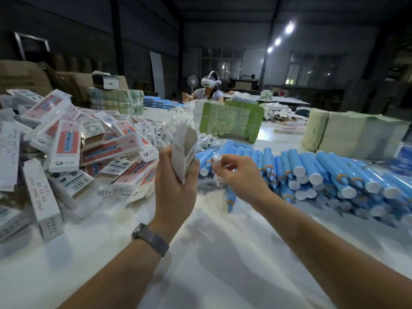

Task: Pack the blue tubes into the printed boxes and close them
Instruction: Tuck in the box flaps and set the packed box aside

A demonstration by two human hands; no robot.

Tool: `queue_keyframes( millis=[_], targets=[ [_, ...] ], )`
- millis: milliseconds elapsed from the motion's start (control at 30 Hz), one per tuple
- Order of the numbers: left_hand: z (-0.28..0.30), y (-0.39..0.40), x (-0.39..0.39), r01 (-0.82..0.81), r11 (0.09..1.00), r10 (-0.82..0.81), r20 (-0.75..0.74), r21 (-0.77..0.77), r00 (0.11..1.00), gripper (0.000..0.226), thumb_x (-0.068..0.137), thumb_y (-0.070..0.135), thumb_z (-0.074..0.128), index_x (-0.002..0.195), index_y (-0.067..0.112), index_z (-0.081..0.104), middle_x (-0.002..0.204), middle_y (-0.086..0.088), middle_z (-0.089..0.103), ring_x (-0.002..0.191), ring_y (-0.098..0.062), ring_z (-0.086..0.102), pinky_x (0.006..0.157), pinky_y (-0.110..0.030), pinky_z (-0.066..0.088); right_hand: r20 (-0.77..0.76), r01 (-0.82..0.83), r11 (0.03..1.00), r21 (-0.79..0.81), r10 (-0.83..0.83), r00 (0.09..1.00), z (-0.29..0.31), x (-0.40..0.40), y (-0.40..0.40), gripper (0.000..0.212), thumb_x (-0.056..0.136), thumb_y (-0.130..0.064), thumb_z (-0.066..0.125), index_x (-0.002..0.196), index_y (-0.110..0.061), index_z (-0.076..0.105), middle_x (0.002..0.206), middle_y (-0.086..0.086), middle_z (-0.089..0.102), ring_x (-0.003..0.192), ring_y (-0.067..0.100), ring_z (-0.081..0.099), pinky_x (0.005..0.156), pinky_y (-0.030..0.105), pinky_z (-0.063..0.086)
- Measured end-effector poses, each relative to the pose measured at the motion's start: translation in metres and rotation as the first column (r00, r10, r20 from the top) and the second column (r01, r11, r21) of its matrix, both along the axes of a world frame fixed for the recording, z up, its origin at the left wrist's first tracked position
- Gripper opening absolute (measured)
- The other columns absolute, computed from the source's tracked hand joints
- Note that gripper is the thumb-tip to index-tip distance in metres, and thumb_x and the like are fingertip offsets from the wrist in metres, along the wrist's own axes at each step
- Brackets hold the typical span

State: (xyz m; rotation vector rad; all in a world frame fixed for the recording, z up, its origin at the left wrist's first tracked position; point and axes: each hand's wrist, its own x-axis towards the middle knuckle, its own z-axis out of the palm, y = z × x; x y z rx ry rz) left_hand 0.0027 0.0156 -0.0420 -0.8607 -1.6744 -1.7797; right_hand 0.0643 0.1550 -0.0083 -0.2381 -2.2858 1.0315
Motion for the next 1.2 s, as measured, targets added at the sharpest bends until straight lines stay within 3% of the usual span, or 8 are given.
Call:
queue_keyframes(
  millis=[133,300,433,700,800,900,1067,1200],
  targets=[
    [-0.006,0.004,0.003,0.023,0.994,-0.032,-0.082,-0.104,0.996,0.033,0.09,0.037,0.062,0.097,0.046,0.031,0.09,0.009,0.052,0.081,-0.021,0.052,0.071,-0.03,0.044,-0.091,-0.143,0.954,-0.263,0.123,0.988,0.02,0.022,0.011,0.015,0.085,-0.021,0.076,0.1,-0.017,0.077,0.094,0.005,0.074,0.092,0.011,0.065,0.092,0.033,0.05],
    [-0.01,0.006,0.002,0.049,0.99,-0.063,-0.102,-0.136,0.993,0.033,0.09,0.037,0.062,0.098,0.047,0.032,0.088,0.015,0.053,0.078,-0.01,0.052,0.069,-0.016,0.039,-0.457,-0.458,0.806,-0.375,0.269,0.848,0.053,0.042,0.012,0.016,0.082,-0.014,0.073,0.094,-0.023,0.077,0.078,-0.001,0.069,0.073,0.016,0.059,0.067,0.027,0.047],
    [-0.01,0.006,0.006,0.078,0.984,-0.098,-0.126,-0.158,0.987,0.026,0.088,0.048,0.057,0.099,0.054,0.034,0.086,0.027,0.053,0.076,-0.002,0.051,0.068,-0.017,0.04,-0.601,-0.441,0.886,-0.142,0.277,0.75,0.063,0.054,-0.004,0.041,0.084,0.0,0.069,0.117,-0.023,0.059,0.074,0.0,0.065,0.069,0.021,0.066,0.063,0.027,0.051],
    [-0.01,0.007,0.014,0.121,0.975,-0.15,-0.149,-0.185,0.977,0.027,0.086,0.052,0.057,0.1,0.061,0.037,0.09,0.026,0.056,0.078,-0.01,0.057,0.065,-0.022,0.044,-0.594,-0.107,0.981,0.162,0.183,0.783,0.051,0.053,-0.028,0.032,0.081,-0.001,0.076,0.095,-0.021,0.055,0.084,-0.007,0.066,0.078,0.012,0.067,0.065,0.028,0.053],
    [-0.007,0.007,0.016,0.144,0.977,-0.163,-0.119,-0.155,0.979,0.028,0.083,0.052,0.06,0.099,0.06,0.038,0.091,0.018,0.061,0.075,-0.012,0.061,0.061,-0.03,0.048,-0.525,0.078,0.855,0.512,0.24,0.816,0.039,0.05,-0.025,0.005,0.085,-0.011,0.073,0.088,-0.008,0.07,0.101,0.001,0.064,0.095,0.021,0.059,0.079,0.025,0.042],
    [-0.005,0.006,0.017,0.166,0.977,-0.179,-0.095,-0.134,0.979,0.028,0.079,0.049,0.059,0.098,0.057,0.039,0.092,0.021,0.063,0.076,-0.009,0.064,0.063,-0.034,0.051,-0.414,0.05,0.818,0.573,0.236,0.879,0.031,0.047,-0.021,0.025,0.092,-0.028,0.06,0.091,-0.01,0.077,0.122,0.009,0.056,0.114,0.028,0.049,0.092,0.024,0.037],
    [-0.003,0.005,0.02,0.254,0.961,-0.259,-0.04,-0.112,0.965,0.028,0.082,0.048,0.063,0.101,0.05,0.043,0.087,0.019,0.065,0.07,-0.01,0.063,0.062,-0.032,0.052,-0.336,-0.286,0.921,0.264,0.366,0.868,0.03,0.045,-0.016,0.022,0.092,-0.021,0.062,0.113,-0.026,0.063,0.123,-0.002,0.054,0.106,0.012,0.058,0.084,0.026,0.049],
    [0.003,-0.001,0.023,0.519,0.853,-0.519,0.008,-0.045,0.854,0.023,0.091,0.039,0.052,0.112,0.029,0.047,0.095,0.012,0.064,0.084,-0.013,0.064,0.071,-0.037,0.056,-0.332,-0.475,0.88,-0.002,0.448,0.83,0.026,0.042,-0.018,0.036,0.09,-0.016,0.065,0.12,-0.034,0.052,0.112,-0.005,0.064,0.086,0.019,0.067,0.071,0.032,0.056]
  ],
)
